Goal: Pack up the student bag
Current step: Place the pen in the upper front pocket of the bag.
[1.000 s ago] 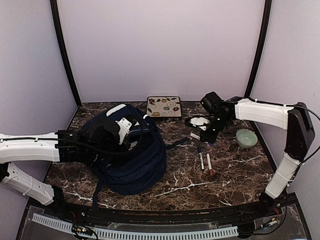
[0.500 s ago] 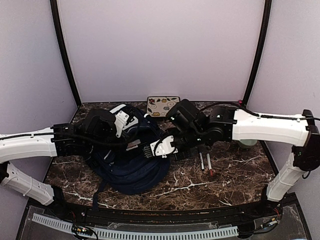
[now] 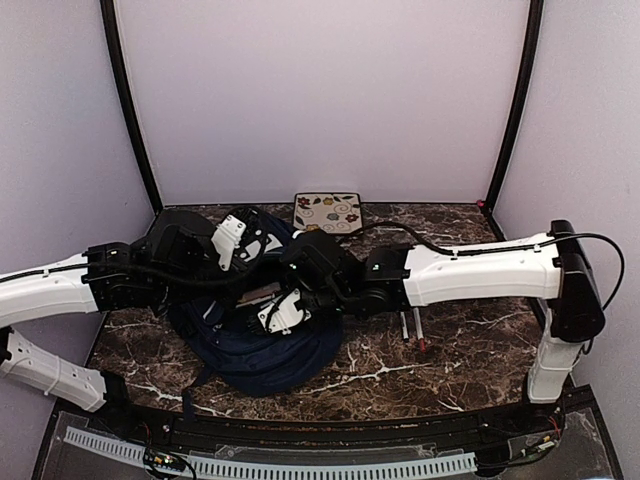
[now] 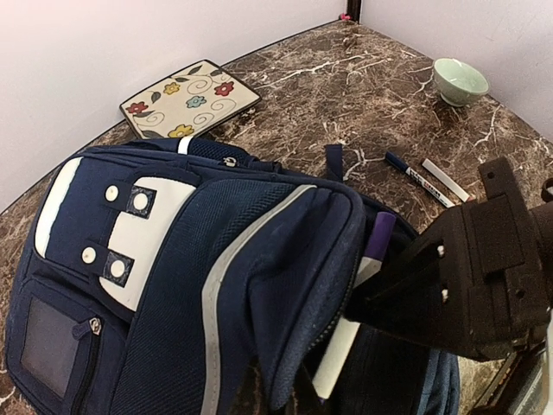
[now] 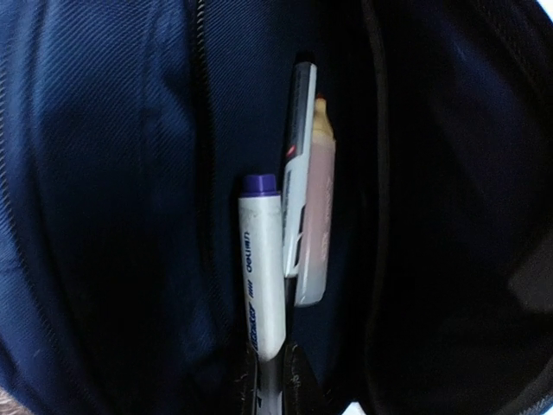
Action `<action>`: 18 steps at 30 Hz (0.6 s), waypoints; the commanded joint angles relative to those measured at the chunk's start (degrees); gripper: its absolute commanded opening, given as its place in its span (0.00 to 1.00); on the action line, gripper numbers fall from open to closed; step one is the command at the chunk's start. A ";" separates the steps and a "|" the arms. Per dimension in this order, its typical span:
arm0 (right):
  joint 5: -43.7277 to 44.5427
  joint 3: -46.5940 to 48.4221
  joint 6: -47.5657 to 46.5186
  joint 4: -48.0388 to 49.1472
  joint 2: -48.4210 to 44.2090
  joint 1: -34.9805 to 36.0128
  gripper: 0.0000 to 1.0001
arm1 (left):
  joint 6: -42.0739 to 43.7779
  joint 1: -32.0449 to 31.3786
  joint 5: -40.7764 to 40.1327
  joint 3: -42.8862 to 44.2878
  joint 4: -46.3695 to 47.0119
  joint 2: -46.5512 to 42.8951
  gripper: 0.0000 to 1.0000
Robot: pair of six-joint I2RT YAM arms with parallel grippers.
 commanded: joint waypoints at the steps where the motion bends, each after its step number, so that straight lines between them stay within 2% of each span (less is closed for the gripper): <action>1: 2.96 3.22 -3.34 5.33 3.20 0.86 0.03 | -1.49 -0.39 2.47 3.71 8.70 -4.53 0.00; 10: 1.07 10.11 -1.85 3.15 10.96 0.74 0.04 | -1.46 -0.39 2.98 4.20 8.40 -5.18 0.00; 12: 3.16 10.00 -2.14 6.95 12.56 0.58 0.04 | -1.57 -0.39 3.00 4.14 8.42 -5.60 0.00; 16: 7.98 6.94 -4.11 22.97 14.74 0.06 0.07 | -1.91 -0.39 3.07 3.92 8.30 -6.36 0.00; 18: 11.77 6.39 -7.13 27.88 15.39 -0.09 0.13 | -1.98 -0.39 2.94 3.85 8.11 -6.60 0.00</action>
